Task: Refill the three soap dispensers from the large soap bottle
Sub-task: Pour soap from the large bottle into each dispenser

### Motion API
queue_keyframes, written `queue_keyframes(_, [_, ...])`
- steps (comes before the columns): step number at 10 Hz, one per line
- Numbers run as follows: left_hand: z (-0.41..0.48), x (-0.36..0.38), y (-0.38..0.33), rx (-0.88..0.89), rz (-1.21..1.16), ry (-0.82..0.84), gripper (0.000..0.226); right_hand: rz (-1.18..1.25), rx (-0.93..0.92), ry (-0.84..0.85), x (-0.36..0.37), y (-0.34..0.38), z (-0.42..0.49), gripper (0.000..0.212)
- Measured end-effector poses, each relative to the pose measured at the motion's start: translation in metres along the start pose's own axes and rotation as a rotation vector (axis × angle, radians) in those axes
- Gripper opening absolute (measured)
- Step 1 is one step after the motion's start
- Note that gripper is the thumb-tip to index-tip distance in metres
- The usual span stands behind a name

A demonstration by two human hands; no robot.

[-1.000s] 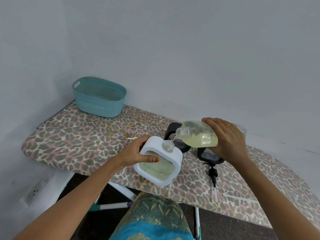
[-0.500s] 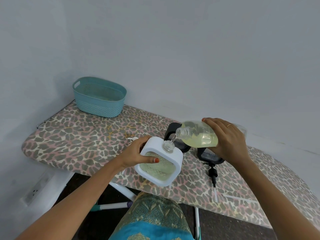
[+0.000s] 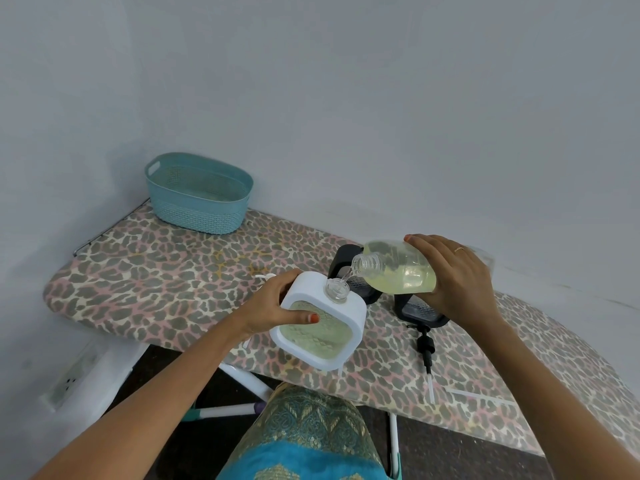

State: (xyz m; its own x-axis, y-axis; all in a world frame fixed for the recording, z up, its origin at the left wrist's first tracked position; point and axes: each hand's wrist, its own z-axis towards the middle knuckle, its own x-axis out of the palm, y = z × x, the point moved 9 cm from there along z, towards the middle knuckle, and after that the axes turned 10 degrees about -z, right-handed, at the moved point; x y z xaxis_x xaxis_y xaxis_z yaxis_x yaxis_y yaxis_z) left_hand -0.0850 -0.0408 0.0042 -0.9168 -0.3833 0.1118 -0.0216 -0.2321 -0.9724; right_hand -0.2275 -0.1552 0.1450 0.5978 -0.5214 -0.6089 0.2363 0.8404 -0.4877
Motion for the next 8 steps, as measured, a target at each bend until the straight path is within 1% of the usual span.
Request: queue_keyframes(8, [-0.0002,0.0020,-0.0012,-0.002,-0.033,0.000,0.074,0.003,-0.006,0.004,0.0003,0.0009,-0.0006,0.077])
